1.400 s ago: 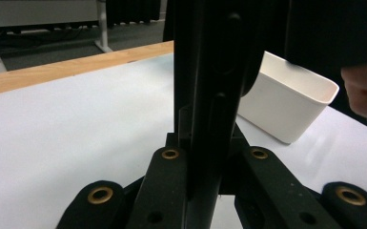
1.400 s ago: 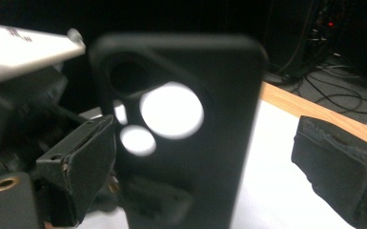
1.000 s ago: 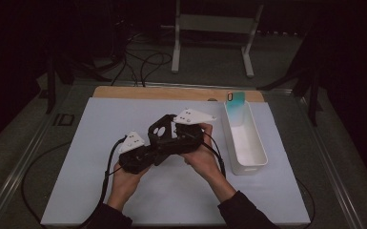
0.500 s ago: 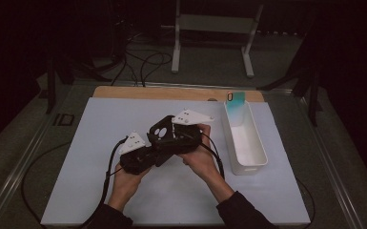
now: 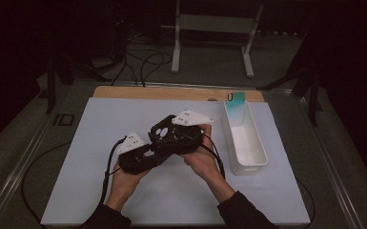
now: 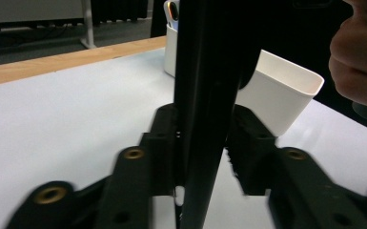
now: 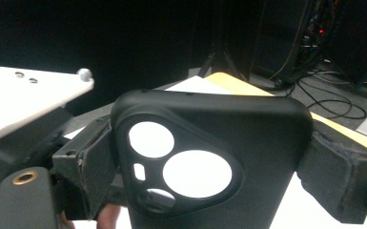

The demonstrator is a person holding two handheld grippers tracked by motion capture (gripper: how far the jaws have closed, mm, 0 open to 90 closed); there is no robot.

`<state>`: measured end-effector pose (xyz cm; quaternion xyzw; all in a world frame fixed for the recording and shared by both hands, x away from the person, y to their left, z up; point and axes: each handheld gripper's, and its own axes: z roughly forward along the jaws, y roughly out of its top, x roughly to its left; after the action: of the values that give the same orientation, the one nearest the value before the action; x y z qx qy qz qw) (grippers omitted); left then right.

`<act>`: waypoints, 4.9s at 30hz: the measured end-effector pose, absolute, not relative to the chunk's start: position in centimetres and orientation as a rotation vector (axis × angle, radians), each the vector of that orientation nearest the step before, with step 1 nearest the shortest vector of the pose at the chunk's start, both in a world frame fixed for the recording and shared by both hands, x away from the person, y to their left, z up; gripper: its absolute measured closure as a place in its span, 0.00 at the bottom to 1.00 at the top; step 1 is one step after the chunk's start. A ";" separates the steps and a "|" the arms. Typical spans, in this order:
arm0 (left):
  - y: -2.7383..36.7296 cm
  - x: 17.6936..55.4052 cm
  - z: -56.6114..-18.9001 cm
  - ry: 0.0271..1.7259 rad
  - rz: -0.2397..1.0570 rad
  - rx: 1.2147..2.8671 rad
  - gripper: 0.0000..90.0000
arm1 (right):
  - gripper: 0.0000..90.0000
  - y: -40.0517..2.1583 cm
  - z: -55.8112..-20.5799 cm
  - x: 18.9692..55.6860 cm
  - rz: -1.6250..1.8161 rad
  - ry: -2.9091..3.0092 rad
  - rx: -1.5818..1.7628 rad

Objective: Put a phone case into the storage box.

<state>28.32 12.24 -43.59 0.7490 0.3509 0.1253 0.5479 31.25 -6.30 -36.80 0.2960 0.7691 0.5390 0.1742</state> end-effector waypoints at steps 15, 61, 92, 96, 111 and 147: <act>15.3 27.0 -44.3 0.952 0.431 1.745 0.14 | 0.15 -7.5 -36.4 31.7 1.518 2.152 0.864; 22.7 22.0 -48.8 1.017 0.660 1.795 0.00 | 0.15 -10.5 -35.5 33.6 1.466 2.084 0.961; 22.8 22.0 -49.1 1.029 0.689 1.775 0.00 | 0.15 -13.7 -35.5 37.1 1.405 2.021 1.115; 22.9 22.0 -49.1 1.032 0.691 1.773 0.00 | 0.15 -14.0 -35.4 37.4 1.401 2.018 1.119; 22.9 22.1 -49.1 1.032 0.690 1.771 0.00 | 0.15 -15.1 -34.6 38.2 1.384 1.982 1.144; 22.9 22.1 -49.1 1.035 0.692 1.763 0.00 | 0.15 -18.7 -33.8 40.6 1.301 1.895 1.227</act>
<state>22.08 22.90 -49.13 0.7201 0.4226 0.2828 0.4720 40.56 -18.72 -33.84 0.4540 0.7013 0.4815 0.2648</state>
